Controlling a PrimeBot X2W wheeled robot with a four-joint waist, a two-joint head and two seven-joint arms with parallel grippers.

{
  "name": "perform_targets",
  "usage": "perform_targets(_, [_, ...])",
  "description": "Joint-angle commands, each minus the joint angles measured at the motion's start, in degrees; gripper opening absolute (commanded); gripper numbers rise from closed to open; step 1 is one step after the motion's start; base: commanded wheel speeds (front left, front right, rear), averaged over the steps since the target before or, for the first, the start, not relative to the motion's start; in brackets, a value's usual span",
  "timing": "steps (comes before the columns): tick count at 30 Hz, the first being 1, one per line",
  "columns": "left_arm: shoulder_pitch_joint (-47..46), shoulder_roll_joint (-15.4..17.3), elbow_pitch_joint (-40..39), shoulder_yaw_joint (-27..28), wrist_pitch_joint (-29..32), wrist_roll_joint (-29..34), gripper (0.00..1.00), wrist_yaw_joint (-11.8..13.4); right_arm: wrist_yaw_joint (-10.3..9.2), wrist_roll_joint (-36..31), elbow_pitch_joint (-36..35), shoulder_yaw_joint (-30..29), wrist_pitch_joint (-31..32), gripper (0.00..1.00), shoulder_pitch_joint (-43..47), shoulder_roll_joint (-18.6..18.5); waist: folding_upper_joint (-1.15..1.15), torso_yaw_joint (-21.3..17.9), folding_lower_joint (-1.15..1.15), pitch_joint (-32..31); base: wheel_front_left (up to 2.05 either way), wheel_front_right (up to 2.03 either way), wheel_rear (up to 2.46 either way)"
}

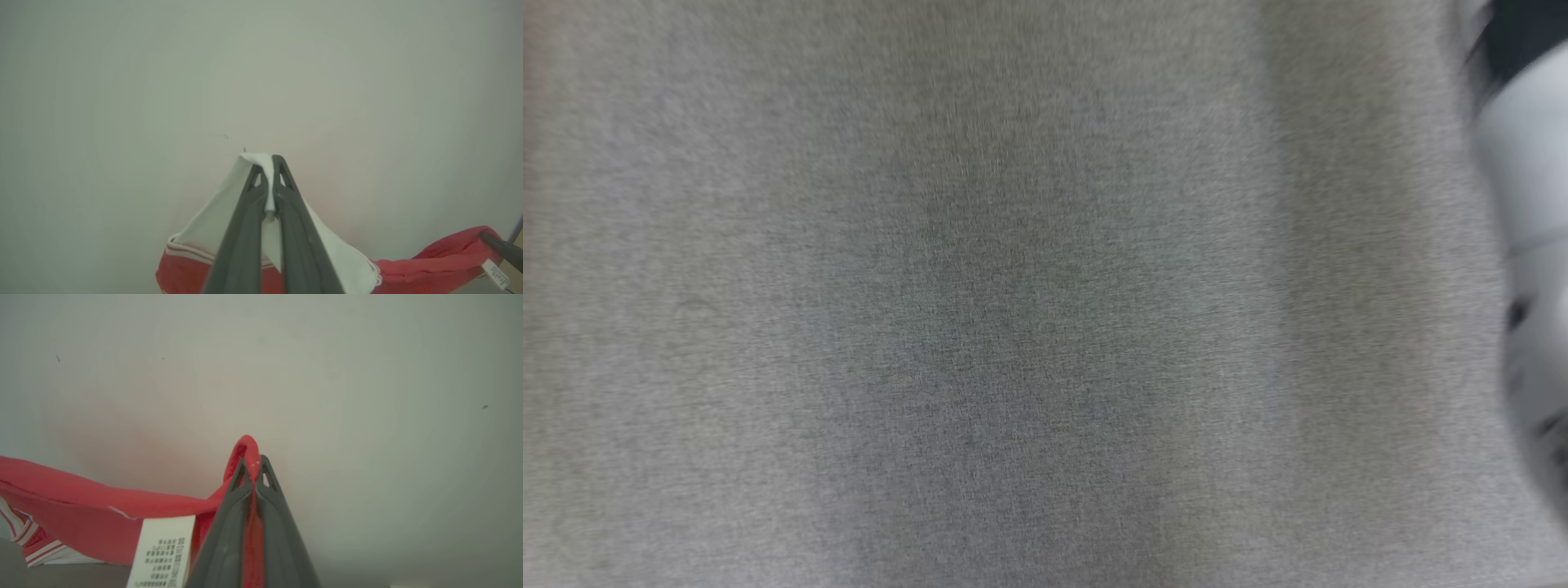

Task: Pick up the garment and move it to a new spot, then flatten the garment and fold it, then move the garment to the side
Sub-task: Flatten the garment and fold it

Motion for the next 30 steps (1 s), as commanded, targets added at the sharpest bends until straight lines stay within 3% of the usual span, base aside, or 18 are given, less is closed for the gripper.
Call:
perform_targets(1, [5.69,2.02,-2.95,1.28,-0.99,-0.57,0.00,0.91,-0.12,3.15,-2.42,2.60,-0.54,0.00,5.35,0.04,0.00,-0.28,0.01,-4.33,0.00,0.00,0.00])
perform_targets(5, [20.22,4.41,-12.10,3.41,-1.60,-1.41,0.00,4.12,-0.13,10.35,-10.45,8.07,-0.01,0.00,18.49,-2.34,0.00,-0.40,0.01,-8.01,0.00,0.00,0.00])
perform_targets(6, [20.22,4.41,-12.10,3.41,-1.60,-1.41,0.00,4.12,-0.13,10.35,-10.45,8.07,-0.01,0.00,18.49,-2.34,0.00,-0.40,0.01,-8.01,0.00,0.00,0.00])
perform_targets(9, [31.69,5.11,-19.94,6.28,-1.76,-2.14,0.00,7.85,-0.13,14.88,-18.81,11.64,1.62,0.00,28.84,-5.80,0.00,-0.20,0.01,-10.73,0.00,0.00,0.00])
perform_targets(14, [51.67,2.20,-32.19,13.65,-1.68,0.23,0.00,13.62,-0.13,20.11,-33.22,12.75,5.49,0.00,46.24,-11.06,0.00,-0.34,0.01,-14.93,0.00,0.00,0.00])
perform_targets(17, [62.67,-0.24,-37.90,15.66,-1.66,2.67,0.00,15.45,-0.13,21.63,-41.51,10.14,7.90,0.00,56.10,-13.06,0.00,-0.01,0.01,-17.20,0.00,0.00,0.00])
perform_targets(18, [69.09,-2.46,-40.43,16.46,-1.66,3.64,0.00,16.03,-0.13,21.91,-46.25,7.72,9.60,0.00,62.39,-13.63,0.00,0.37,0.01,-18.55,0.00,0.00,0.00])
perform_targets(23, [81.41,-8.37,-43.06,19.27,-1.67,6.46,0.00,16.40,-0.13,20.57,-56.08,0.81,12.78,0.00,77.39,-12.21,0.00,2.04,0.01,-21.53,0.00,0.00,0.00])
perform_targets(30, [93.04,-15.93,-41.32,20.42,-1.67,8.93,0.00,12.95,-0.13,16.99,-65.79,-8.12,13.88,0.00,95.98,-6.74,0.00,4.83,0.01,-24.65,0.00,0.00,0.00])
